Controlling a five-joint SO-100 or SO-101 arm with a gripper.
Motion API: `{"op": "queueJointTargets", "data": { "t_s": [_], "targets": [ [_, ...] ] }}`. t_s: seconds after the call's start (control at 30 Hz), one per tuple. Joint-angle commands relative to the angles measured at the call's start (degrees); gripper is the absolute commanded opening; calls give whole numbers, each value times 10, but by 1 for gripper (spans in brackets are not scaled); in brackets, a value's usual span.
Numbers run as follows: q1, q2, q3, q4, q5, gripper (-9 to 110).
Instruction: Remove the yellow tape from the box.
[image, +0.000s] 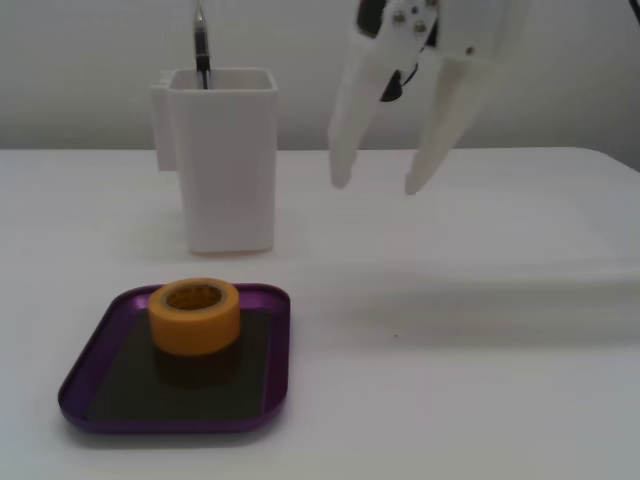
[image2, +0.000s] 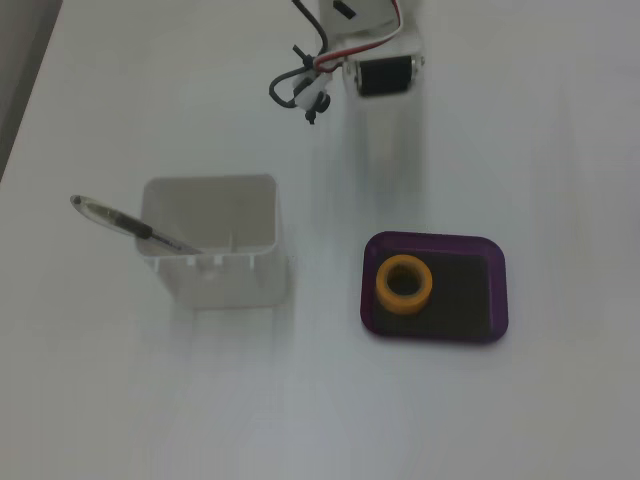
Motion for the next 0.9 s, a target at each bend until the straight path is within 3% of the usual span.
{"op": "queueJointTargets", "data": {
  "t_s": [0.0, 0.3, 0.87],
  "targets": [
    [-7, -38, -82, -1, 12, 17],
    [-64, -187, -241, 6, 31, 16],
    [-59, -393, -426, 6, 26, 16]
  ]
}}
